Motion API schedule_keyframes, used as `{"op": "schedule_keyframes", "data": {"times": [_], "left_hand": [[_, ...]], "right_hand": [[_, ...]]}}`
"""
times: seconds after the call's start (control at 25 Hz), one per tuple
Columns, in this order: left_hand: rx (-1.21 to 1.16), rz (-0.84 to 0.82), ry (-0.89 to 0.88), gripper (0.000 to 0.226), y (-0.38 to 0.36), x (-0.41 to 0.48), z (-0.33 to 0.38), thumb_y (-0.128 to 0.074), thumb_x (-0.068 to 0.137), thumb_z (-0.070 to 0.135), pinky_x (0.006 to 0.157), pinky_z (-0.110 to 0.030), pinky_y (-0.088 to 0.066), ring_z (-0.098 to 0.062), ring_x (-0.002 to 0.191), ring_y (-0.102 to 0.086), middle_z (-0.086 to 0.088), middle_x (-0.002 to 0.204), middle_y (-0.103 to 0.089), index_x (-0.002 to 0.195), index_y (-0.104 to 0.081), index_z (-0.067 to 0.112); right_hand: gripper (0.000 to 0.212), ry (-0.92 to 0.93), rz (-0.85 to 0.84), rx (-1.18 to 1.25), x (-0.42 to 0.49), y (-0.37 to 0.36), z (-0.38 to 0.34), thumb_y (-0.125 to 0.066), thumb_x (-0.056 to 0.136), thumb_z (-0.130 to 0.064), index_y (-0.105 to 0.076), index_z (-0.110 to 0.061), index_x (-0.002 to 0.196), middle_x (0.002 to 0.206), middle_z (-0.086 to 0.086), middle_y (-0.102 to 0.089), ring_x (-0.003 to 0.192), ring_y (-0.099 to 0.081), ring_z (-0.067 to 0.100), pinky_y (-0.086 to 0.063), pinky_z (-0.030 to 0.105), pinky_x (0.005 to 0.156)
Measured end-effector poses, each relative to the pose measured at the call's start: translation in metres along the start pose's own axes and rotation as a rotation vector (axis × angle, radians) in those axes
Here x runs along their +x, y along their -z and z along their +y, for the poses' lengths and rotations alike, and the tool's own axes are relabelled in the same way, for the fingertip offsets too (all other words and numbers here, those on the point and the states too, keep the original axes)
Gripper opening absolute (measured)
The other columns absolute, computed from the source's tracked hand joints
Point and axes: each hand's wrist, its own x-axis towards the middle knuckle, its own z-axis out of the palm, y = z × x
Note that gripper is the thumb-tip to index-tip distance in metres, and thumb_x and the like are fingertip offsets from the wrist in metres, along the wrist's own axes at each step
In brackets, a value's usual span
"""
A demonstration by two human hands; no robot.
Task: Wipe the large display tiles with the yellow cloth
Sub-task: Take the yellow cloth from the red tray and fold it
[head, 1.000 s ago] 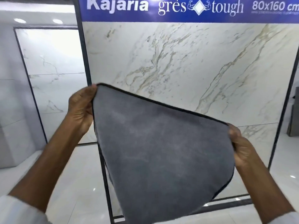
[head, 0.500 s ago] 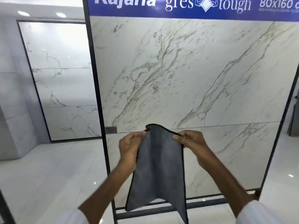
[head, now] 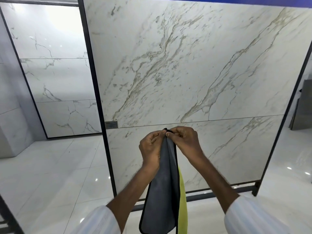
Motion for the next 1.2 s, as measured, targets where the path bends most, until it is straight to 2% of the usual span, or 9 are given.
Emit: {"op": "schedule_keyframes", "data": {"times": [0.2, 0.32, 0.48, 0.56, 0.68, 0.84, 0.92, 1.04, 1.2], "left_hand": [[0.082, -0.147, 0.016, 0.014, 0.013, -0.004, -0.007, -0.074, 0.099, 0.016, 0.101, -0.048, -0.058, -0.027, 0.105, -0.076, -0.007, 0.105, -0.081, 0.11, -0.081, 0.012], [0.124, -0.17, -0.016, 0.02, 0.018, -0.013, -0.004, -0.072, 0.099, 0.01, 0.102, -0.04, -0.058, -0.02, 0.109, -0.075, 0.001, 0.109, -0.081, 0.111, -0.08, 0.023], [0.286, -0.206, -0.12, 0.031, 0.014, -0.022, 0.002, -0.073, 0.099, 0.013, 0.092, -0.016, -0.054, 0.004, 0.108, -0.07, 0.03, 0.104, -0.075, 0.117, -0.072, 0.039], [0.425, -0.271, -0.187, 0.044, 0.014, -0.024, 0.003, -0.075, 0.094, 0.03, 0.093, -0.021, -0.055, 0.008, 0.113, -0.066, 0.038, 0.11, -0.069, 0.137, -0.066, 0.034], [0.56, -0.314, -0.327, 0.055, 0.017, -0.023, 0.005, -0.072, 0.092, 0.039, 0.088, -0.033, -0.06, 0.001, 0.112, -0.067, 0.032, 0.119, -0.068, 0.145, -0.057, 0.036], [0.326, -0.191, -0.359, 0.038, 0.024, -0.015, 0.01, -0.078, 0.094, 0.01, 0.073, -0.03, -0.063, 0.0, 0.099, -0.074, 0.033, 0.104, -0.074, 0.115, -0.073, 0.042], [0.272, -0.162, -0.357, 0.037, 0.028, -0.008, 0.013, -0.079, 0.092, 0.005, 0.077, -0.022, -0.061, -0.005, 0.102, -0.075, 0.025, 0.104, -0.078, 0.111, -0.075, 0.036], [0.218, -0.189, -0.29, 0.03, 0.034, 0.001, 0.023, -0.082, 0.09, 0.007, 0.078, -0.024, -0.061, -0.009, 0.102, -0.076, 0.015, 0.102, -0.08, 0.105, -0.078, 0.033], [0.197, -0.204, -0.264, 0.022, 0.039, 0.009, 0.043, -0.085, 0.087, 0.012, 0.078, -0.025, -0.061, -0.009, 0.1, -0.076, 0.013, 0.098, -0.081, 0.1, -0.079, 0.03]], "right_hand": [[0.006, -0.112, -0.133, 0.115, -0.001, 0.013, -0.005, -0.078, 0.09, -0.012, -0.083, -0.015, 0.092, 0.087, 0.002, -0.08, 0.09, -0.075, 0.017, -0.057, 0.033, 0.081], [0.014, -0.144, -0.305, 0.127, 0.002, 0.028, -0.014, -0.075, 0.092, -0.007, -0.082, -0.017, 0.1, 0.095, 0.006, -0.08, 0.098, -0.074, 0.017, -0.054, 0.027, 0.083], [0.02, -0.095, -0.208, 0.008, 0.003, 0.024, -0.021, -0.079, 0.089, -0.009, -0.08, -0.019, 0.106, 0.073, -0.003, -0.075, 0.064, -0.065, -0.003, -0.048, 0.017, 0.062], [0.022, -0.064, -0.153, -0.028, 0.004, 0.021, -0.024, -0.08, 0.088, -0.012, -0.079, -0.018, 0.108, 0.069, -0.001, -0.074, 0.053, -0.059, -0.004, -0.037, 0.011, 0.051], [0.023, -0.046, -0.131, 0.007, 0.004, 0.024, -0.036, -0.084, 0.083, -0.014, -0.08, -0.02, 0.105, 0.07, -0.002, -0.076, 0.064, -0.067, -0.001, -0.045, 0.019, 0.059], [0.015, 0.031, -0.285, 0.102, 0.007, 0.033, -0.047, -0.084, 0.085, -0.012, -0.081, -0.011, 0.1, 0.081, 0.007, -0.079, 0.086, -0.077, 0.018, -0.061, 0.034, 0.086], [0.017, 0.045, -0.341, 0.166, 0.011, 0.044, -0.045, -0.079, 0.089, -0.007, -0.08, -0.009, 0.105, 0.091, 0.009, -0.079, 0.091, -0.075, 0.018, -0.059, 0.033, 0.089], [0.024, 0.059, -0.334, -0.027, 0.012, 0.054, -0.032, -0.08, 0.089, -0.013, -0.078, -0.03, 0.106, 0.107, -0.009, -0.076, 0.098, -0.065, 0.008, -0.054, 0.044, 0.099], [0.029, -0.008, -0.362, -0.272, 0.009, 0.052, -0.014, -0.076, 0.072, -0.056, -0.071, -0.043, 0.097, 0.117, -0.018, -0.064, 0.123, -0.052, 0.012, -0.03, 0.057, 0.11]]}}
